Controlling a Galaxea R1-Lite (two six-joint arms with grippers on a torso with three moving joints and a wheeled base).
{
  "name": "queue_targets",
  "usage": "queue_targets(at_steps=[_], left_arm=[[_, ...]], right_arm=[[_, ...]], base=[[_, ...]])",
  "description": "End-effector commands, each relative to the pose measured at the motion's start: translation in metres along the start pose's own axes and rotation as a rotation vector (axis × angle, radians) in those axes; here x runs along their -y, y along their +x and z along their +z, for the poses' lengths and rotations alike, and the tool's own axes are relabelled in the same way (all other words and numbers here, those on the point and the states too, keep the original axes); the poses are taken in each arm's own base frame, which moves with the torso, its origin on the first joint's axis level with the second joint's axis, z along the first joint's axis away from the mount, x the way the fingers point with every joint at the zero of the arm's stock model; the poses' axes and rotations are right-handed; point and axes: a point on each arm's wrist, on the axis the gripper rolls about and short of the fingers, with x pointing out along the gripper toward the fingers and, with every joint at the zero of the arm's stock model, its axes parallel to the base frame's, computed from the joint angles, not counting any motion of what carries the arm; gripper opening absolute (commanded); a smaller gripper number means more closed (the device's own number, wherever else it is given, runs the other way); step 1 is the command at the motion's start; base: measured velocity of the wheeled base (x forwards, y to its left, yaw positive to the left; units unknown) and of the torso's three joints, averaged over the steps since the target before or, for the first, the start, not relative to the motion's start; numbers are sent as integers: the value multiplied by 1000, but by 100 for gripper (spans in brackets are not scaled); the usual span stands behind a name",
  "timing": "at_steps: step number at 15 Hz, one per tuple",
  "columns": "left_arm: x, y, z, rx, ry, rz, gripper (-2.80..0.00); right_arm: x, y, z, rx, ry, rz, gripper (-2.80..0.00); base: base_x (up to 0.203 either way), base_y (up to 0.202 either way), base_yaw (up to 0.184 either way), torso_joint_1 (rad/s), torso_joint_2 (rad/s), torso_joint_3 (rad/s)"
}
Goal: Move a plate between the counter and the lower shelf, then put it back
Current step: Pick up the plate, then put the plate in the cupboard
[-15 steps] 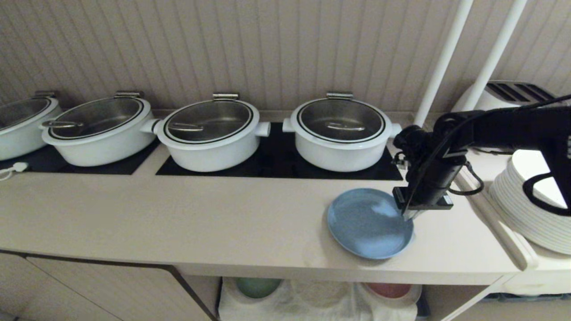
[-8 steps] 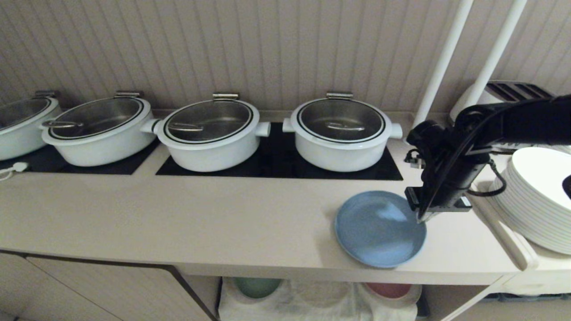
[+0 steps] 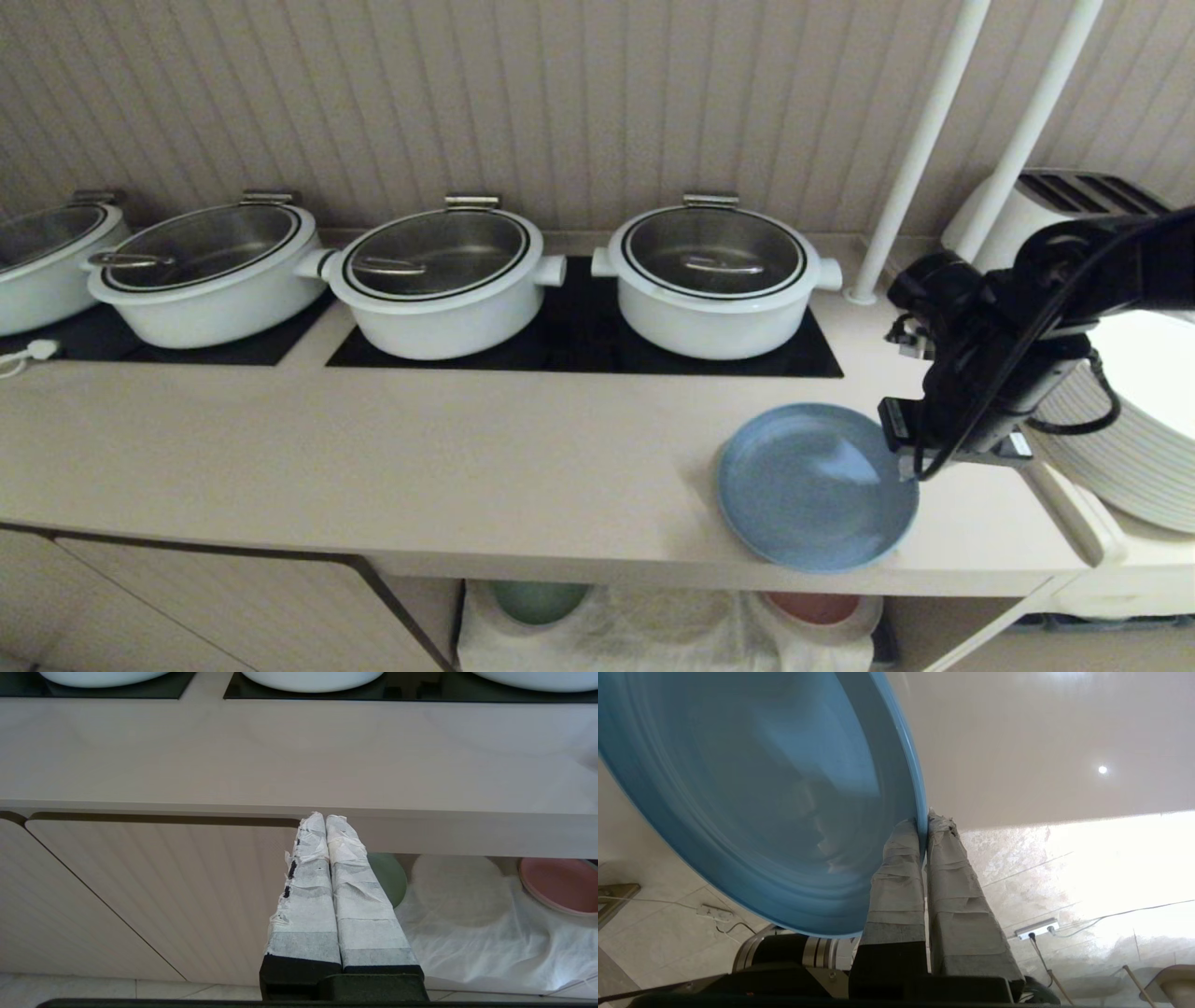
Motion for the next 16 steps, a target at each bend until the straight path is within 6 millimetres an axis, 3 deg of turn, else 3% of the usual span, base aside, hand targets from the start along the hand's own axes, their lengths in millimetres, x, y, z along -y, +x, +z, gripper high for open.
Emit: queue_targets(at_steps=[1, 8, 16], left_arm=[[0, 0, 0, 0, 0, 0, -280], [0, 0, 0, 0, 0, 0, -280], [0, 0, 0, 0, 0, 0, -280]], right_arm=[[5, -10, -10, 4, 5, 3, -280], [27, -40, -37, 42, 45, 95, -280], [65, -60, -104, 30, 110, 176, -280]], base=[[0, 0, 0, 0, 0, 0], [0, 0, 0, 0, 0, 0], [0, 0, 0, 0, 0, 0]])
